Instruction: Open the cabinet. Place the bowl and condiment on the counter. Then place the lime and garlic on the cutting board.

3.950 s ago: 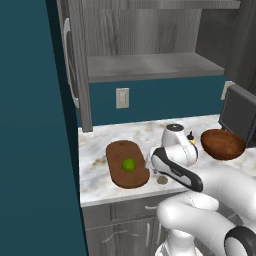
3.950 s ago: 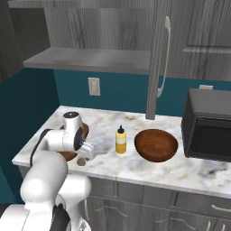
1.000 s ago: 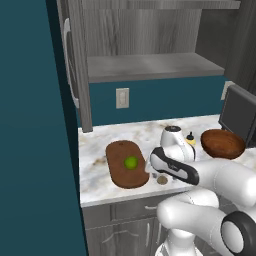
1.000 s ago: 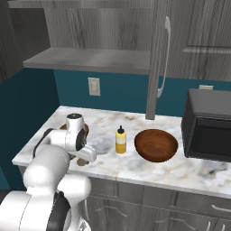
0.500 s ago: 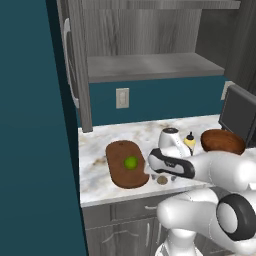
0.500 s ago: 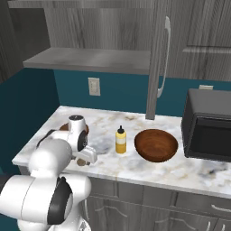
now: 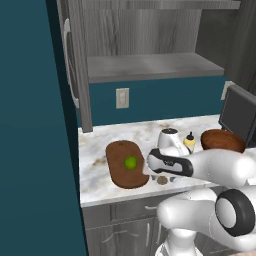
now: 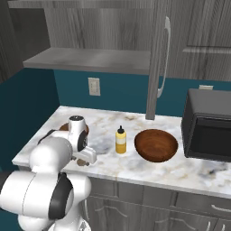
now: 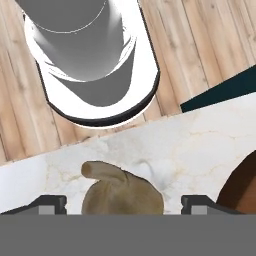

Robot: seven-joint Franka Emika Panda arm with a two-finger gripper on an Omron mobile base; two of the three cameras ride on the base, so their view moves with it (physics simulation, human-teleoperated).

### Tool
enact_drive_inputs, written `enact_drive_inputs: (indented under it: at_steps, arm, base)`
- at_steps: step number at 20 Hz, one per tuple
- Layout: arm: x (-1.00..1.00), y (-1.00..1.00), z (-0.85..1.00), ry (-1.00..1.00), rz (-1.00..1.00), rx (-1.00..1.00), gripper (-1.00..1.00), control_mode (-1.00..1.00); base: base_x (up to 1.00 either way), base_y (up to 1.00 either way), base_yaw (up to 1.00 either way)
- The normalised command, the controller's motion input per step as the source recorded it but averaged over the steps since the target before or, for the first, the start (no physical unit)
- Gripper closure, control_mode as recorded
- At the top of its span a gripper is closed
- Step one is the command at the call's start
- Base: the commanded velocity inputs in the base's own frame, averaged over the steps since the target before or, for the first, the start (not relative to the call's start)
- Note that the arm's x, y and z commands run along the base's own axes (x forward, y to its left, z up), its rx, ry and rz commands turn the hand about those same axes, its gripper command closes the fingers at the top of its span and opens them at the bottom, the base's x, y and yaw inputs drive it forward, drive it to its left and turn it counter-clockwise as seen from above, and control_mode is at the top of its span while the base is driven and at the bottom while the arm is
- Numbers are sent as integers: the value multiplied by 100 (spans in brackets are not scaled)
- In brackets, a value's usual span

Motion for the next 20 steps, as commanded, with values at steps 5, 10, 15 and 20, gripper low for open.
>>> enact_drive_inputs:
  at_steps: [5, 10, 15, 20]
  arm:
    - [-19, 9, -48, 0, 0, 0, 100, -100]
    - [-10, 0, -34, 1, 0, 0, 100, -100]
    - [-13, -8, 0, 0, 0, 1, 100, -100]
    - [-24, -5, 13, -4, -1, 0, 100, -100]
  base:
    - [0, 0, 0]
    - [0, 0, 0]
    - [0, 0, 0]
    - [0, 0, 0]
